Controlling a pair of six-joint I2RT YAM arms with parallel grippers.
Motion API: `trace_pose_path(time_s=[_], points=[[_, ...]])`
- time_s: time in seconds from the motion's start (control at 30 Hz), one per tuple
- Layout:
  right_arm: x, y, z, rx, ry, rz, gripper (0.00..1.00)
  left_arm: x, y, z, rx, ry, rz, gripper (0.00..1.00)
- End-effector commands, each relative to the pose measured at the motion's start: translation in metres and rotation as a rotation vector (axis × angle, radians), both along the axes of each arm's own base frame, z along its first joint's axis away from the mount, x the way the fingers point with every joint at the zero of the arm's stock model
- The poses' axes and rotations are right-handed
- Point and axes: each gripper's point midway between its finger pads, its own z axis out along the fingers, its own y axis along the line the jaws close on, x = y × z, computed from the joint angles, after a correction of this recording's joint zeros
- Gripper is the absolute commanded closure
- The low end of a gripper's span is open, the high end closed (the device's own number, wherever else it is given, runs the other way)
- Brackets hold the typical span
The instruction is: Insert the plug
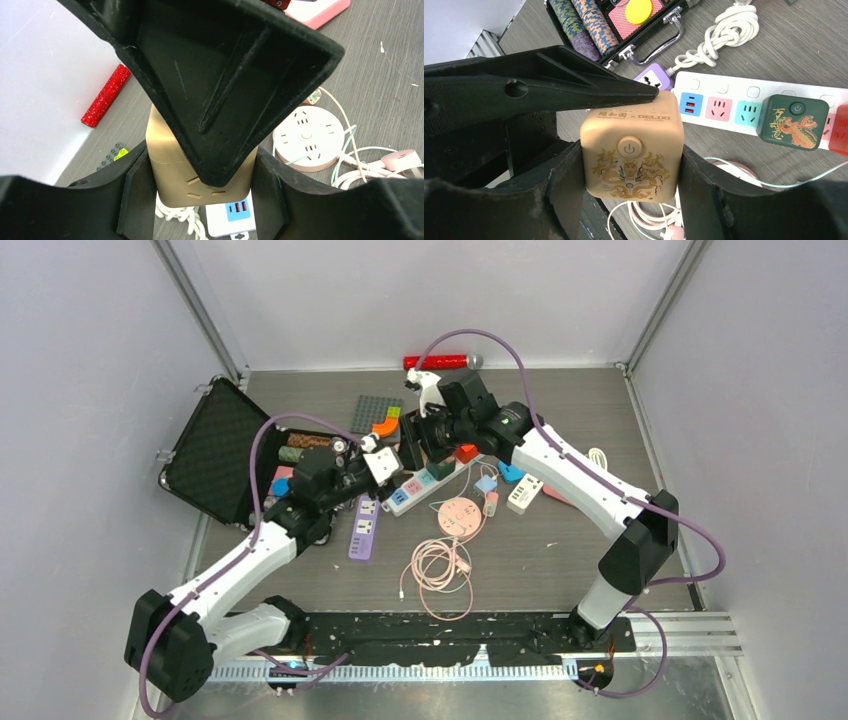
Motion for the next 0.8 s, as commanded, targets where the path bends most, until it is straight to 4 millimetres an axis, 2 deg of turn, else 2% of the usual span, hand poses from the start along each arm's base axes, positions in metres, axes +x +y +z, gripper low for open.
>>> trace_pose_path(time_s=[0.0,0.03,0.07,0.13,0.23,0.33,0.4,0.6,0.77], points=[[0.005,0.004,0.020,0.025,-0.036,-0.024,0.79,0.009,0.002,0.048,-0.103,-0.099,0.045,0.80],[0.007,0.003,0.019,0.019,-0.035,-0.035,0.87,0.012,0.006,0.048,-0.115,-0.093,0.075,0.61],[0.010,0.002,0.017,0.005,-0.038,-0.051,0.90,0.014,0.009,0.049,-0.133,-0.088,0.103,0.35],[0.015,-0.001,0.013,-0.021,-0.046,-0.069,0.94,0.016,0.016,0.048,-0.163,-0.081,0.155,0.03],[0.021,-0.004,0.003,-0.063,-0.048,-0.087,0.95,0.015,0.028,0.041,-0.164,-0.069,0.212,0.00],[0.029,-0.003,-0.014,-0.109,-0.047,-0.092,0.95,0.013,0.042,0.032,-0.159,-0.032,0.282,0.00],[0.034,-0.003,-0.027,-0.147,-0.047,-0.095,0.95,0.011,0.053,0.033,-0.194,-0.012,0.343,0.00],[0.053,-0.001,-0.063,-0.237,-0.044,-0.104,0.95,0.005,0.085,0.056,-0.339,-0.032,0.498,0.00],[0.065,0.005,-0.088,-0.283,-0.035,-0.105,0.95,0.003,0.098,0.071,-0.379,-0.047,0.554,0.00]])
